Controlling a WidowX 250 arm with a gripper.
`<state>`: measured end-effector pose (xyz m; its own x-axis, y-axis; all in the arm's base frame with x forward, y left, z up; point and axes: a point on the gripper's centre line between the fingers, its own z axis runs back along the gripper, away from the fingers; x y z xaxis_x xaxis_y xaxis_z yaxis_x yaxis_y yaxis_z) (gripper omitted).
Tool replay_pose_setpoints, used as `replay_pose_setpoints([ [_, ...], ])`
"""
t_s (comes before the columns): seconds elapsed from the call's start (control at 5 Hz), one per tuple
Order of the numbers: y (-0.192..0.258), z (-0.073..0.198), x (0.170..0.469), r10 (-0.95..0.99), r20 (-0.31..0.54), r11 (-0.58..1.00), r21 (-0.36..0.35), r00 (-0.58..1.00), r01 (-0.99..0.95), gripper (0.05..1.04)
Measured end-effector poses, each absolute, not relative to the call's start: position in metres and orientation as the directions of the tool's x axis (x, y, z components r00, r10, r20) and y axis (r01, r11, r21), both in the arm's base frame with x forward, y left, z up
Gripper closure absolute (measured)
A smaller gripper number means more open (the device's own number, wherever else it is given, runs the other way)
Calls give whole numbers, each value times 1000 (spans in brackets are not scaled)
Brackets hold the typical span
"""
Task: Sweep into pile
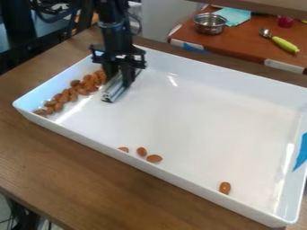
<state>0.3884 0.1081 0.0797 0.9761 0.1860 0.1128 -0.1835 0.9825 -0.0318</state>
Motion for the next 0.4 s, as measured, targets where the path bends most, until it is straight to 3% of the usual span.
replay_pose_setpoints([
  [0.2,127,82,380,221,106,975,-25,969,-220,705],
  [0.4,106,121,375,231,136,965,-162,963,-208,705],
])
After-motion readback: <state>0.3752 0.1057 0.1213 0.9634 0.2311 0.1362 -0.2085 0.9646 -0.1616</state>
